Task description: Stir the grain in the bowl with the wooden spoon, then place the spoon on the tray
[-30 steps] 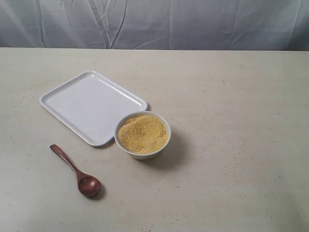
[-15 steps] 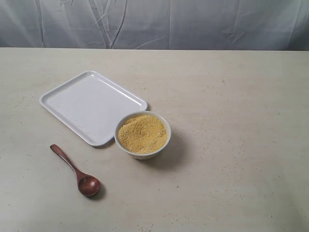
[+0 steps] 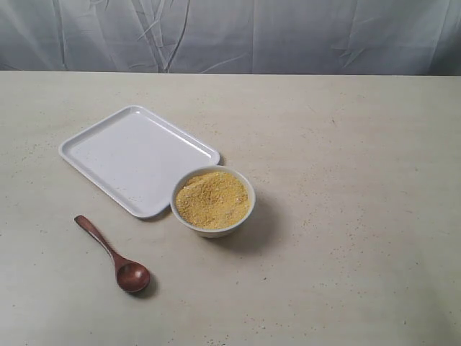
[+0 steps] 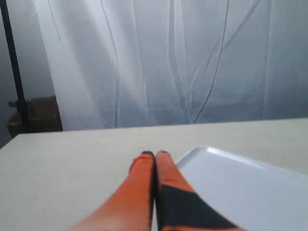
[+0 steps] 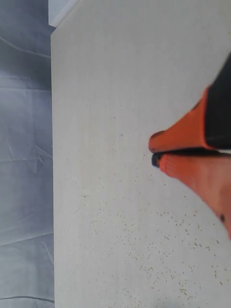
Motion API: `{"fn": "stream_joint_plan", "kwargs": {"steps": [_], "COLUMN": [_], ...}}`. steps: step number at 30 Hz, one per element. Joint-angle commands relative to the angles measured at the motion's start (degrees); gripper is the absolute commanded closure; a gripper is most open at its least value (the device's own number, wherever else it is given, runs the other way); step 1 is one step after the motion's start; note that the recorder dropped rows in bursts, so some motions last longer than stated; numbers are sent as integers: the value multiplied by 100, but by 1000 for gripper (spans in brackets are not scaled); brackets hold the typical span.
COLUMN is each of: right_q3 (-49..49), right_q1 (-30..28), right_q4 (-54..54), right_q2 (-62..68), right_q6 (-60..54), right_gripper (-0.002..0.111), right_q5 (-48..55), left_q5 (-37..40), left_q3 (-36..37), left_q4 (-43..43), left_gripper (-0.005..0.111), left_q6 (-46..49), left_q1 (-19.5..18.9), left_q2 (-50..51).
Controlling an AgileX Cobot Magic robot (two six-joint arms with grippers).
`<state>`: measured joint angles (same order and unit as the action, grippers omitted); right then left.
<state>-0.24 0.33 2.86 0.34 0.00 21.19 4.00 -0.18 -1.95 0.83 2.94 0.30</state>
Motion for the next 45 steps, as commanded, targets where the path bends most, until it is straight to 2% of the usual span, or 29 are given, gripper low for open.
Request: {"fn": "stream_joint_plan", "kwargs": {"steps": [1,6,11,16,20,22,25,32,37,40,45], "right_q3": [24,24,24,24,24,24,24,24,24,24,24], "right_q1": [-33,-33,-33,-33,-33,-33,-33,-33,-33,-33,-33], "right_q4": [3,3,3,3,3,3,3,3,3,3,3], "right_q2": [-34,-34,-34,-34,-34,-34,-34,-34,-34,-34,-34], "right_q6": [0,0,0,0,0,0,0,0,0,0,0], "right_gripper": [109,109,109,109,109,109,109,109,109,109,109], "right_q5": [-53,-53,-53,-53,-53,-53,-53,-53,-53,-53,-53], "left_q5": [-1082,-2173,-2848,-2957,-2605,-2010,-784,2586,4455,5090,5206], "left_q3": [18,18,18,18,-197,-693,-1653,-3774,-4721,-4980,-5012], "left_q4": [15,15,15,94,1209,1544,1431,532,18,348,1310], "left_gripper": [107,107,107,107,107,107,107,107,107,107,107], "left_q6": [-20,-20,-20,-83,125,618,1046,1046,1364,2151,4419], "left_q1": [6,6,6,6,6,6,6,6,6,6,6], "left_q2": [-30,-30,-30,-30,-12,272,917,3225,4965,5863,7028]}}
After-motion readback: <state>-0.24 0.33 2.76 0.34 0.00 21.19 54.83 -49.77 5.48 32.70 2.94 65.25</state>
